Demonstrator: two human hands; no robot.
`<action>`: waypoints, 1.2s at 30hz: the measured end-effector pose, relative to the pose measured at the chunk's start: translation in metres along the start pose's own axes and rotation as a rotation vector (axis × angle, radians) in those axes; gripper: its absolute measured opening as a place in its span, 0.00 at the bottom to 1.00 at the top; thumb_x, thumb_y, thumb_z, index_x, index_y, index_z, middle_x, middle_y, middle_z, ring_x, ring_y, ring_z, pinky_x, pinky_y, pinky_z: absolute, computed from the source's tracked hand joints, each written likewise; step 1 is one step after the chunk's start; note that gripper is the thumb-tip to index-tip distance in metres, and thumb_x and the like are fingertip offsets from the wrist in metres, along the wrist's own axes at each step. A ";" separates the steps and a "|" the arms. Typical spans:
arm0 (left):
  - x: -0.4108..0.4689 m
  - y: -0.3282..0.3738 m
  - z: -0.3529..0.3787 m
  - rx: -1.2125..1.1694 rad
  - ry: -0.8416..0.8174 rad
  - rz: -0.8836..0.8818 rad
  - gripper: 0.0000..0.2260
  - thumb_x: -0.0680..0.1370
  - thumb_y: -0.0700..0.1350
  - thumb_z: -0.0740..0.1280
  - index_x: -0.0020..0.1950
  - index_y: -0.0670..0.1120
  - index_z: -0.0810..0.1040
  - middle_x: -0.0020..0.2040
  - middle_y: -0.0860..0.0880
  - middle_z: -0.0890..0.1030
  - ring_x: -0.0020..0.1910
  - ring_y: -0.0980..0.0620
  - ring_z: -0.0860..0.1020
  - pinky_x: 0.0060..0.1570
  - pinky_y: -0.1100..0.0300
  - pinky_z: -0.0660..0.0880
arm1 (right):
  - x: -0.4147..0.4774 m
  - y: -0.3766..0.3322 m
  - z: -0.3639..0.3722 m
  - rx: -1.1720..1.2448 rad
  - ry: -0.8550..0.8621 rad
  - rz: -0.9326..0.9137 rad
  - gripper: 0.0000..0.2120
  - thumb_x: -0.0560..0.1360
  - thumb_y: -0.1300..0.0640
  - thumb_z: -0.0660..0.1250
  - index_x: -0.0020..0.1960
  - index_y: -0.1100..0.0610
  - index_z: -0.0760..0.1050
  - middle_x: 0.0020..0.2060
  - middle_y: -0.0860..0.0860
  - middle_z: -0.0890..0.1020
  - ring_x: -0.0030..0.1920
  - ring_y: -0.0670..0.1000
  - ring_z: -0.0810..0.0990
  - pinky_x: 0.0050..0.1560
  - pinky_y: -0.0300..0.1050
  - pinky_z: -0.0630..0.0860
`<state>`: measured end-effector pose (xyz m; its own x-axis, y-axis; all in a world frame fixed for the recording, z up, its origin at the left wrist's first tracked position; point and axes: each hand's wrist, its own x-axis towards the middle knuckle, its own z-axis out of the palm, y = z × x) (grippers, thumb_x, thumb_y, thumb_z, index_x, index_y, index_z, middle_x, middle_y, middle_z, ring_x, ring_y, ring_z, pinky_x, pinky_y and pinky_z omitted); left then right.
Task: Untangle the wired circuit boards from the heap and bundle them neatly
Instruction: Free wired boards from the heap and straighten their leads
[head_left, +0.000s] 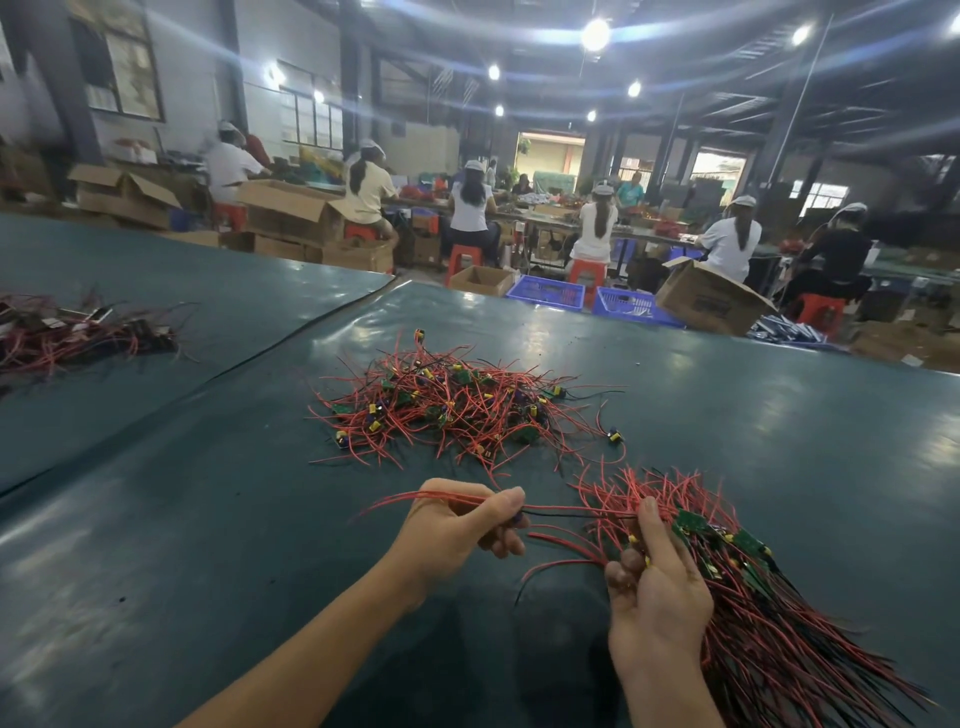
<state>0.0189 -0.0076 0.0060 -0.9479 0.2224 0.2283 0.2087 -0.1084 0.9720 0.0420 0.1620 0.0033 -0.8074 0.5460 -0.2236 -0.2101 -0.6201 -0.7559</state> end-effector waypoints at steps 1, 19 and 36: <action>0.000 -0.001 0.001 0.005 0.004 -0.006 0.13 0.73 0.53 0.70 0.35 0.45 0.84 0.33 0.44 0.84 0.30 0.52 0.78 0.33 0.64 0.74 | 0.000 0.002 0.000 -0.010 0.001 -0.024 0.06 0.73 0.58 0.73 0.39 0.54 0.77 0.25 0.45 0.76 0.22 0.40 0.68 0.20 0.34 0.66; 0.000 -0.010 0.006 0.031 -0.044 0.007 0.13 0.71 0.47 0.70 0.27 0.47 0.78 0.27 0.46 0.78 0.27 0.52 0.77 0.33 0.63 0.73 | -0.005 0.016 0.007 -0.216 -0.125 -0.014 0.13 0.72 0.60 0.73 0.30 0.57 0.83 0.22 0.50 0.71 0.19 0.42 0.61 0.19 0.35 0.60; 0.010 0.002 -0.024 -0.422 0.078 -0.248 0.18 0.68 0.60 0.68 0.25 0.49 0.72 0.26 0.48 0.71 0.26 0.50 0.71 0.34 0.57 0.68 | -0.006 0.022 0.002 -0.285 -0.293 -0.074 0.15 0.80 0.56 0.64 0.39 0.57 0.85 0.27 0.52 0.79 0.22 0.43 0.67 0.19 0.35 0.62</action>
<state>0.0039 -0.0284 0.0091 -0.9752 0.2196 -0.0272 -0.1256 -0.4482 0.8851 0.0415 0.1435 -0.0111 -0.9273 0.3742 -0.0081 -0.1460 -0.3818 -0.9127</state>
